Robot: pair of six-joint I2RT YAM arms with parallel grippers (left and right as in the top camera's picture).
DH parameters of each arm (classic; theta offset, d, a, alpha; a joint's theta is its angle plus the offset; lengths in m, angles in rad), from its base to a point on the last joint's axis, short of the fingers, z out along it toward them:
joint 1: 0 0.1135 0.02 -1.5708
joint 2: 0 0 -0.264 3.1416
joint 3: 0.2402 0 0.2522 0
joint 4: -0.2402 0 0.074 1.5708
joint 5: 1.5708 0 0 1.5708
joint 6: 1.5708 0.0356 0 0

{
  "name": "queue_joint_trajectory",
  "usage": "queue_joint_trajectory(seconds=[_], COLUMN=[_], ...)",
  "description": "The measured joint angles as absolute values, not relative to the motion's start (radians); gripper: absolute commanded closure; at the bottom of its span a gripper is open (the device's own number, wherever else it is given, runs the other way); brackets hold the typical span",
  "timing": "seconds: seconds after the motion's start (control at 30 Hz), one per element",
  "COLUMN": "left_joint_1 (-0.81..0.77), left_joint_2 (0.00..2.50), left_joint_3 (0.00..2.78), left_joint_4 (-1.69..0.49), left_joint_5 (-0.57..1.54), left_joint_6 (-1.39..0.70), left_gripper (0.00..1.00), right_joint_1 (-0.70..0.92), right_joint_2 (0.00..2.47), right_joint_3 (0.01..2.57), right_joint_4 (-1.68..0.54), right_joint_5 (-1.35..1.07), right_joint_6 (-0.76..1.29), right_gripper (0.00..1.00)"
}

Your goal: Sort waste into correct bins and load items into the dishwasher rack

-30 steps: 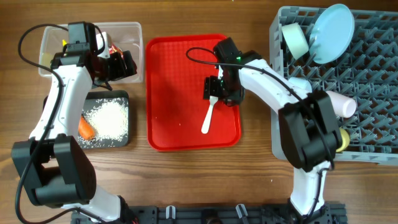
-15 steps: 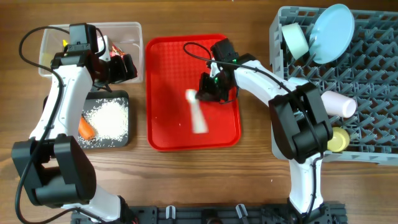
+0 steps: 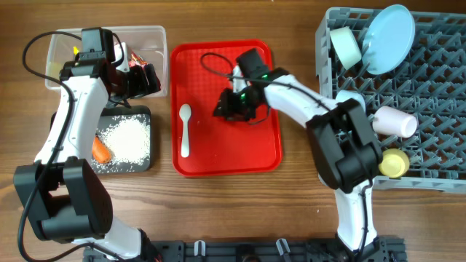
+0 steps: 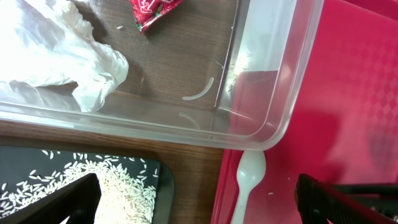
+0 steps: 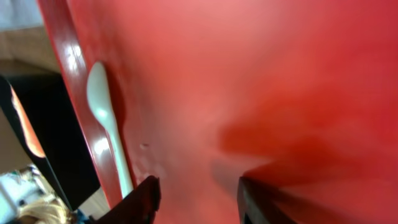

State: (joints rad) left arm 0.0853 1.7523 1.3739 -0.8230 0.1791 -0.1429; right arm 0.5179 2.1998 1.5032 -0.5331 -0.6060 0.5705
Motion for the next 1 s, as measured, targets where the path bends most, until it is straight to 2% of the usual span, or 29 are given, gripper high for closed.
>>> queue_joint_trajectory(seconds=[0.13,0.3,0.57,0.73,0.8,0.9,1.0], left_joint_1=[0.085,0.085,0.085,0.085,0.085,0.085,0.087], left_joint_2=[1.752,1.752,1.752,1.752,1.752,1.752,1.752], left_joint_3=[1.374,1.364,1.311,1.308,1.308,1.308,1.308], left_joint_4=[-0.831,-0.852,-0.836,-0.834,-0.834,-0.835,-0.846], left_joint_5=[0.179,0.180,0.180,0.180,0.180,0.180,0.179], left_joint_6=[-0.143,-0.143,-0.143,-0.143,-0.143,-0.143,-0.143], left_gripper=[0.00,0.00,0.00,0.00,0.00,0.00,0.00], right_joint_1=[0.609,0.652,0.743,0.789,0.797,0.805,0.804], right_joint_2=[2.199,2.199,2.195,2.194,2.194,2.199,2.210], right_joint_3=[1.506,1.506,1.510,1.510,1.510,1.510,1.509], right_joint_4=[-0.488,-0.427,-0.372,-0.344,-0.338,-0.306,-0.239], right_joint_5=[-0.593,-0.549,-0.345,-0.213,-0.177,-0.160,-0.187], right_joint_6=[0.596,0.641,0.652,0.678,0.696,0.715,0.717], right_gripper=[0.39,0.46,0.47,0.54,0.53,0.45,0.44])
